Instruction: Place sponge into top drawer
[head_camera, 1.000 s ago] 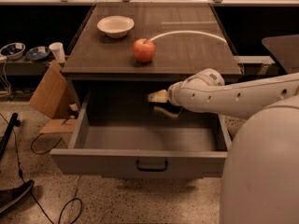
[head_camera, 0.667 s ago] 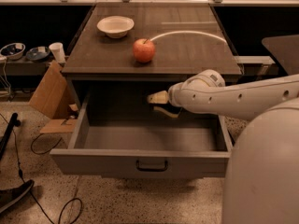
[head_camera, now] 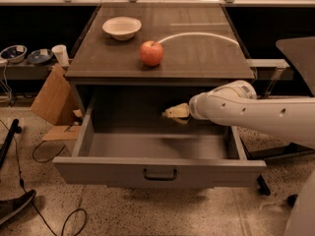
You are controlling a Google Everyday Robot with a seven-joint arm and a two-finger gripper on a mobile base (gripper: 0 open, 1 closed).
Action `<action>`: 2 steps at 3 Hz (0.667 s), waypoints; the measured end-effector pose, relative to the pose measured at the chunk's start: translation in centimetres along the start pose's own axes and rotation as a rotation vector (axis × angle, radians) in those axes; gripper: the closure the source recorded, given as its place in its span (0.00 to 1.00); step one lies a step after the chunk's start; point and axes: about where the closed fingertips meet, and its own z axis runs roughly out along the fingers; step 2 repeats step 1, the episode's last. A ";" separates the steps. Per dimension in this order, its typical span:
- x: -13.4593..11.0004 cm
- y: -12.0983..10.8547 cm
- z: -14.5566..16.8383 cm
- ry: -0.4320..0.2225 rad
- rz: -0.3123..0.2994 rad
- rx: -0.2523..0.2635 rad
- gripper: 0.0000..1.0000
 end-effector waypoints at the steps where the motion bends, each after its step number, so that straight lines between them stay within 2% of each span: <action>1: 0.0 0.0 0.0 0.000 0.000 0.000 0.00; 2: 0.0 0.0 0.0 0.000 0.000 0.000 0.00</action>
Offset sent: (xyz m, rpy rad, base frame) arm 0.0000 0.0000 0.0000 0.0000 0.0000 0.0000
